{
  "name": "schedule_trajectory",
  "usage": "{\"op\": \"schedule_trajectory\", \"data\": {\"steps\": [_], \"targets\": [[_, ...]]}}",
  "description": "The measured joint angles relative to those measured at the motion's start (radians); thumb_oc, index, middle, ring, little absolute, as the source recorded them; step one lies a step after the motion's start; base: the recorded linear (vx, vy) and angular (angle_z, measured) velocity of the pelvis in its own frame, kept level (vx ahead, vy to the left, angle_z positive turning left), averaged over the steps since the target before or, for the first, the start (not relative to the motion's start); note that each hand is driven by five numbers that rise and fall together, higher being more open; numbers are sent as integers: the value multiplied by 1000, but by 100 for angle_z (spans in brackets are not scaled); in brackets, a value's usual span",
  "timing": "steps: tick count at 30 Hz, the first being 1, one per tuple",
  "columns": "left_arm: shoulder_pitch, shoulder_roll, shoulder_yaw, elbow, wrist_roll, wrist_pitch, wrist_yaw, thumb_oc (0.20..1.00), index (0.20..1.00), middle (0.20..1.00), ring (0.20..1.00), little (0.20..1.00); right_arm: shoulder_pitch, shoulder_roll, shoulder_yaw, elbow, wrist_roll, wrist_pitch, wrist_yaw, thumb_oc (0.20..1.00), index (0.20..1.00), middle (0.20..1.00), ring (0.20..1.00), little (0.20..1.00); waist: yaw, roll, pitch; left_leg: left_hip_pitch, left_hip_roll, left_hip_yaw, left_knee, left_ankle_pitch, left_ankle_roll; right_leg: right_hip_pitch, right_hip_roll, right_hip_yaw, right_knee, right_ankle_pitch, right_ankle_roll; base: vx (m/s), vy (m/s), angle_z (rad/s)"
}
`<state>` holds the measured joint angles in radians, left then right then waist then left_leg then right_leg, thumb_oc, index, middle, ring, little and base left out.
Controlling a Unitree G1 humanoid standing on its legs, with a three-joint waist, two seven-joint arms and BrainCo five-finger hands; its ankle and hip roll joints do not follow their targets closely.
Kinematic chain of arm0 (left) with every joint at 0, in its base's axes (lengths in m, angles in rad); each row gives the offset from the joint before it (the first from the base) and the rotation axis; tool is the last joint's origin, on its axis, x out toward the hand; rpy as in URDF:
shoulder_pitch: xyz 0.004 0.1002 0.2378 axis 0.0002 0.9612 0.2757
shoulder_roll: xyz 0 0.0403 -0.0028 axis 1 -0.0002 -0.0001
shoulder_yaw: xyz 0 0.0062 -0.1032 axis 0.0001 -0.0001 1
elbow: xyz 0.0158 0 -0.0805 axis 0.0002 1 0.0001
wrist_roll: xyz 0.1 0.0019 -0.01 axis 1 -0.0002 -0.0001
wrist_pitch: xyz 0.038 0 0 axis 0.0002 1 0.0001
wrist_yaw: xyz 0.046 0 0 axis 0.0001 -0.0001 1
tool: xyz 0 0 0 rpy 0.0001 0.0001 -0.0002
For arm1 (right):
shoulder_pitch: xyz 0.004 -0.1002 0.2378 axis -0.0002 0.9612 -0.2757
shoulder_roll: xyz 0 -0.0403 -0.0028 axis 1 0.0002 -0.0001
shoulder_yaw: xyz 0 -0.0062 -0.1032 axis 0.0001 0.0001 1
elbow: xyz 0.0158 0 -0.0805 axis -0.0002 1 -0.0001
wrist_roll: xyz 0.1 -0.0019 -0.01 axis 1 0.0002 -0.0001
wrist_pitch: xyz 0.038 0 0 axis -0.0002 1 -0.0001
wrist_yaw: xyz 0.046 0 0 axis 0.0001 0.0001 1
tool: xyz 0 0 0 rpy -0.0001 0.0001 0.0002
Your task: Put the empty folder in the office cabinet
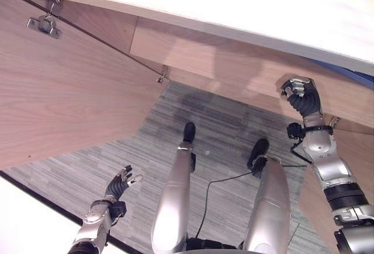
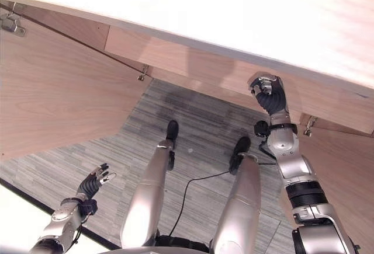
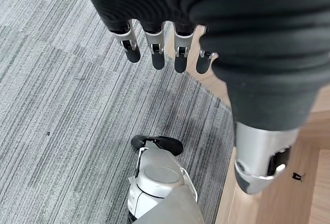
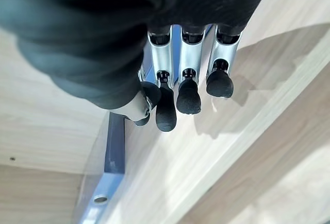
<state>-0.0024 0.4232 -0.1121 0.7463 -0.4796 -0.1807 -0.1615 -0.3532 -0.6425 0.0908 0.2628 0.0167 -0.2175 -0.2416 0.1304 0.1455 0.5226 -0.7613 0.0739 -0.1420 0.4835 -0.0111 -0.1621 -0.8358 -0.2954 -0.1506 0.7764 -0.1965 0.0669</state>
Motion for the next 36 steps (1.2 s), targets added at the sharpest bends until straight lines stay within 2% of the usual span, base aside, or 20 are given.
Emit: {"op": "schedule_trajectory", "data": {"steps": [7,10,13,19,24,29,36], "targets": [[0,1,-1,-2,26,-13,0,1000,1000,1000,1000,1000,-34,-4,10,49,-2,2,5,200,200,200,200,200,-10,2,4,6,7,-4,-16,0,-4,0,4,-4,0,-8,-1,4,-8,0],[0,6,-1,-4,26,-16,0,1000,1000,1000,1000,1000,-110,-4,17,133,1,12,-1,200,200,200,200,200,2,4,5,12,6,-7,-23,10,-4,5,6,-8,-1,-3,-4,3,-21,1],[0,22,0,-3,26,-16,-6,1000,1000,1000,1000,1000,-228,-7,12,316,4,13,-15,200,200,200,200,200,19,6,4,20,7,-12,-26,6,-5,16,4,-10,1,-12,-6,95,-52,4],[2,29,0,-6,24,-11,-8,1000,1000,1000,1000,1000,-255,-27,-16,338,34,26,-43,200,200,200,200,200,32,6,4,18,3,-13,-30,9,-2,16,1,-15,0,-16,-7,10,-8,2],[2,44,-1,-6,23,-9,-21,1000,1000,1000,1000,1000,-318,-42,-5,435,43,26,-53,200,200,200,200,200,39,6,4,19,2,-15,-29,9,-2,20,-6,-20,4,-17,-4,10,-8,2],[2,96,-1,-8,16,-7,-26,1000,1000,1000,1000,1000,-413,-50,65,579,43,25,-52,200,200,200,200,200,43,7,3,35,1,-19,-26,9,-2,37,-7,-21,4,-21,-9,0,0,0],[4,152,-3,-50,13,-5,-35,1000,1000,1000,1000,1000,-520,-84,151,724,102,24,5,200,200,200,200,200,46,10,1,34,0,-25,-36,6,-6,34,-6,-19,5,-21,-8,0,-1,1]]}}
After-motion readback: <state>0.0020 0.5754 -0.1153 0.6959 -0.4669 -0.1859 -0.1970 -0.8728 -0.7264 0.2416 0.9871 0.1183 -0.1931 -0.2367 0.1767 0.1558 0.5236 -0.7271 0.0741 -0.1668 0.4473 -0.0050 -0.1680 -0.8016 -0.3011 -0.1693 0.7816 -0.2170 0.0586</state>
